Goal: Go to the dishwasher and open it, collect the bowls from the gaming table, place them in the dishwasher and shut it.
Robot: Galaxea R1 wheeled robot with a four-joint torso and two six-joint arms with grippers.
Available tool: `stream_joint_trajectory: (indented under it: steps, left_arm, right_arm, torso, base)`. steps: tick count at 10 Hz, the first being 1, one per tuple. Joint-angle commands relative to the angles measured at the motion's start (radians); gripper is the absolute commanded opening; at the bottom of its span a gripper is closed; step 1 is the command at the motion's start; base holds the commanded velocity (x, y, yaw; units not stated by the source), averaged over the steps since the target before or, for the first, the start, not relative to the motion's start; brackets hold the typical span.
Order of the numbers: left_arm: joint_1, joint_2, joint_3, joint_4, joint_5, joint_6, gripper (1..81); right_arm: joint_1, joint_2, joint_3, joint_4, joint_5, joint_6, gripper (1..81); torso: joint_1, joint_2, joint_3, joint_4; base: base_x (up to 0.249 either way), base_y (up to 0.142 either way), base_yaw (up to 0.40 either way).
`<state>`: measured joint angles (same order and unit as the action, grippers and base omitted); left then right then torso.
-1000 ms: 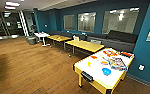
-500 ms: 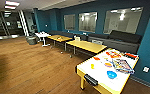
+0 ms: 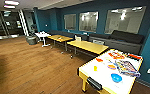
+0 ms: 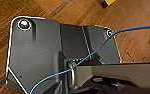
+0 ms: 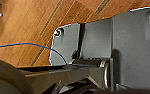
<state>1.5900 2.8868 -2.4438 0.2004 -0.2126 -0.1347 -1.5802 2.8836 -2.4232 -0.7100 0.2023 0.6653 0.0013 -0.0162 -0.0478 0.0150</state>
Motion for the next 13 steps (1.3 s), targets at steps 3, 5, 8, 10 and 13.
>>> stream_joint_trajectory:
  steps: [3,5,8,10,13]
  left_arm:
    - [-0.031,-0.006,0.009,0.013,0.041,0.001,81.1]
    - [-0.032,-0.006,0.009,0.011,0.041,0.001,81.1]
    - [-0.031,-0.006,0.009,0.011,0.041,0.001,81.1]
    - [-0.031,-0.007,0.009,0.011,0.041,0.001,81.1]
    - [-0.032,-0.007,0.009,0.011,0.041,0.001,81.1]
  right_arm:
    - [0.039,-0.007,0.012,-0.014,-0.026,-0.004,81.1]
    - [0.039,-0.007,0.012,-0.016,-0.026,-0.004,81.1]
    - [0.038,-0.007,0.012,-0.014,-0.026,-0.004,81.1]
    - [0.038,-0.007,0.012,-0.016,-0.026,-0.004,81.1]
    - [0.036,-0.007,0.01,-0.016,-0.026,-0.004,81.1]
  torso:
    - [0.0,0.0,0.0,0.0]
    - [0.0,0.0,0.0,0.0]
    - [-0.001,0.0,0.0,0.0]
    - [0.0,0.0,0.0,0.0]
    - [-0.001,0.0,0.0,0.0]
  base:
    - [0.138,0.045,0.0]
    - [0.138,0.0,0.0]
    - [0.13,0.0,0.0]
    - [0.101,0.071,0.0]
    - [0.093,0.078,0.0]
